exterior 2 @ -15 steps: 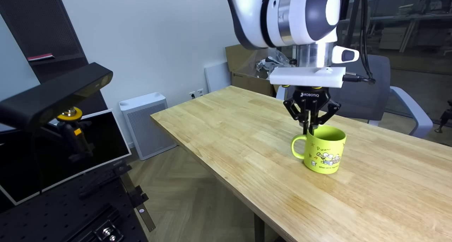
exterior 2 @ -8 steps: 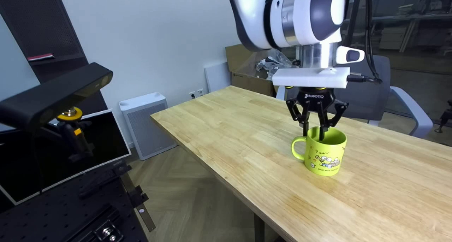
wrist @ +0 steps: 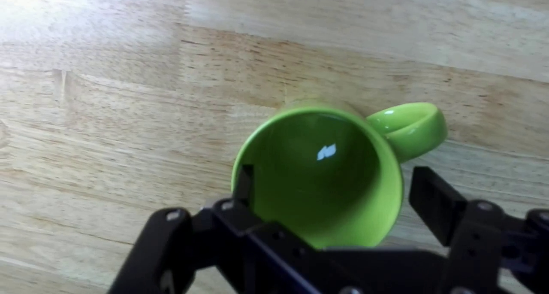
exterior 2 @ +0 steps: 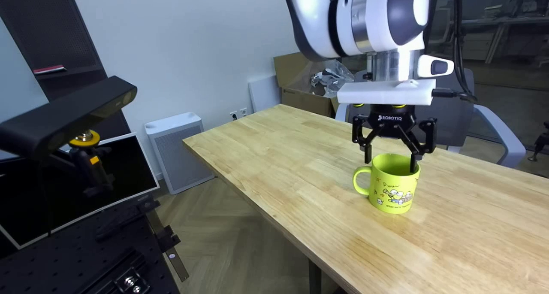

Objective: Move the mug slightly to the left

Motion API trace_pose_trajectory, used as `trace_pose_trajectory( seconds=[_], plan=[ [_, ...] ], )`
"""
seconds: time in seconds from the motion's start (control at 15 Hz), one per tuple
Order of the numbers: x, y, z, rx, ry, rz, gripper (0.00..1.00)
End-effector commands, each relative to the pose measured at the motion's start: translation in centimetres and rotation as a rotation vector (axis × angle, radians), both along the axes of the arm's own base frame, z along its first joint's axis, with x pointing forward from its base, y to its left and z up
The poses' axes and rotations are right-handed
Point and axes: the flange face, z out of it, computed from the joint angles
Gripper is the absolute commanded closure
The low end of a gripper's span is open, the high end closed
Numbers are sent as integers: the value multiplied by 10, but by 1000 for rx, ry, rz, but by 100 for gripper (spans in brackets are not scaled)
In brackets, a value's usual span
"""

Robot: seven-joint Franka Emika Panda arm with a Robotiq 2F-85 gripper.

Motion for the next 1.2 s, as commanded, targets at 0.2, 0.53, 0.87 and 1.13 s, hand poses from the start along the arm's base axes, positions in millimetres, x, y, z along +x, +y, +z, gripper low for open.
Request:
trace_pose_trajectory(
  seconds=[0.2,0.53,0.87,1.13],
  plan=[
    [32,0,66,-16,8,-60,0],
    [47,1,121,4,-4,-73,0],
    [42,7,122,3,27,-36,0],
    [42,6,118,3,31,-37,0]
  ],
)
